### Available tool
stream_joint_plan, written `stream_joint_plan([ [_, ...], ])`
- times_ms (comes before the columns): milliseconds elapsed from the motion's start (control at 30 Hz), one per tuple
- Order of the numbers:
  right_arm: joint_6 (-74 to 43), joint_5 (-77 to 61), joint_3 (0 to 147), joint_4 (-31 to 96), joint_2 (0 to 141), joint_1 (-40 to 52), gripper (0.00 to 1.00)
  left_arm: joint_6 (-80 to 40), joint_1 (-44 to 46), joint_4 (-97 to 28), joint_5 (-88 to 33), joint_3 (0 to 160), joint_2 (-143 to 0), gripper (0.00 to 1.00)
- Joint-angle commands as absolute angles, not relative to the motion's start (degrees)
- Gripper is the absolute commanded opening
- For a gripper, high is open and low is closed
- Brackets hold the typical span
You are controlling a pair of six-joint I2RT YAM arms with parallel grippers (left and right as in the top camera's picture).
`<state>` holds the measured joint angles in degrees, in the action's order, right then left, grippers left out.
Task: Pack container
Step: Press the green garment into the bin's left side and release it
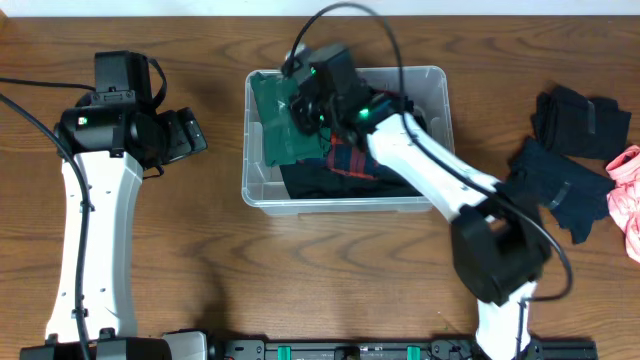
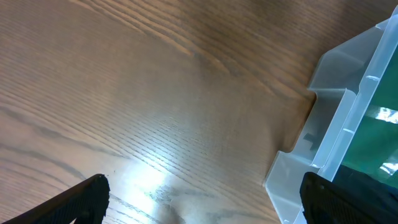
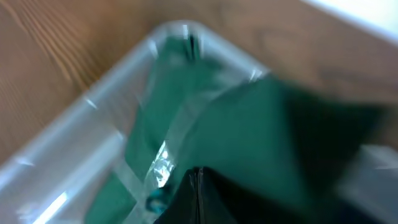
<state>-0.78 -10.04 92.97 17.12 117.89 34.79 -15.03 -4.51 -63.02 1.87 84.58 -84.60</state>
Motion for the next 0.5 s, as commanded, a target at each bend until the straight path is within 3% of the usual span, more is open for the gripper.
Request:
stream_joint_plan([
  [0, -0.67, -9.34, 93.54, 17.50, 120.44, 34.76, 0.01, -15.09, -4.82, -63.20, 2.13, 84.42, -85.01, 0.98],
  [467, -0.80, -7.51, 93.67, 20.91, 124.27, 34.13, 0.01, -15.09, -4.82, -63.42, 2.13, 84.42, -85.01, 0.98],
])
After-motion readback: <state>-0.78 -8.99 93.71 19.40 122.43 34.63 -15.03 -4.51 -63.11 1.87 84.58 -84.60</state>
